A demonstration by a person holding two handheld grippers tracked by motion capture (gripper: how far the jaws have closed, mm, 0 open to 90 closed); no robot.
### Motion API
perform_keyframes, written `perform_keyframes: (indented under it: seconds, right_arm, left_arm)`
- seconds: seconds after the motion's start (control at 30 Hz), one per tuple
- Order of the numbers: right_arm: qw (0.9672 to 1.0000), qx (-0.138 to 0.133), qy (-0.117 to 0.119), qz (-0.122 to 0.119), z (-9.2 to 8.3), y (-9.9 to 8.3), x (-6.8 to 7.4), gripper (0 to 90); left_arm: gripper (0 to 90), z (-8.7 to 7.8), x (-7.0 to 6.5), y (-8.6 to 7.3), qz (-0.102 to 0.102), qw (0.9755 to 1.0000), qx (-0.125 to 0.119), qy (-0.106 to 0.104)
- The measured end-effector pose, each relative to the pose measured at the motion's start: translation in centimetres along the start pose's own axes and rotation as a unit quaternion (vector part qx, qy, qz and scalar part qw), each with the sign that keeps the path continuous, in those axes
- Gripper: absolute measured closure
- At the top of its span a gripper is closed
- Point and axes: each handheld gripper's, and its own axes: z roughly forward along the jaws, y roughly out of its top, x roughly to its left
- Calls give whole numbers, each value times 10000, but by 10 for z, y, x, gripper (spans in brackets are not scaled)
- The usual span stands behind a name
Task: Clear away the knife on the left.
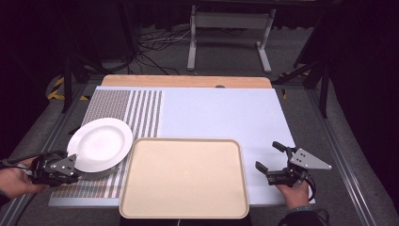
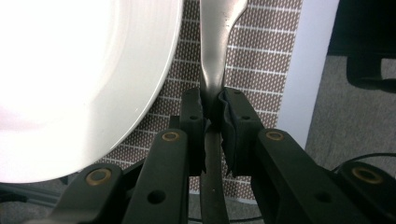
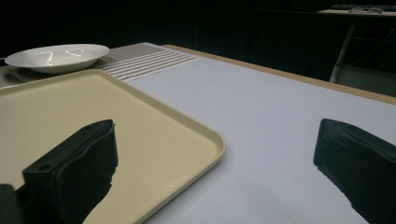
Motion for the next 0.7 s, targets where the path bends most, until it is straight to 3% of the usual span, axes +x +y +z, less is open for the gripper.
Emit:
perform_keyframes:
  seconds: [0.13,0.17,0.23,0.5,0.7]
  right_arm:
    - [10000,-7,-6,28,0,0,0,9]
    - [10000,-4,-17,32,0,0,-1,9]
    - [10000,-15,-11,34,-1,0,-1,9]
    - [10000,-46,-45,39,-3,0,-2,9]
    - [10000,-55,-57,46,-4,1,-2,9]
  left_arm:
    - [801,-7,0,4,-9,9999,-120,3]
    - [801,-12,2,7,4,9997,-243,-13]
    - [800,-18,3,9,-163,9989,-428,-34]
    - [800,-33,8,21,-411,9962,-764,-19]
    - [800,-42,15,34,-863,9911,-1015,-75]
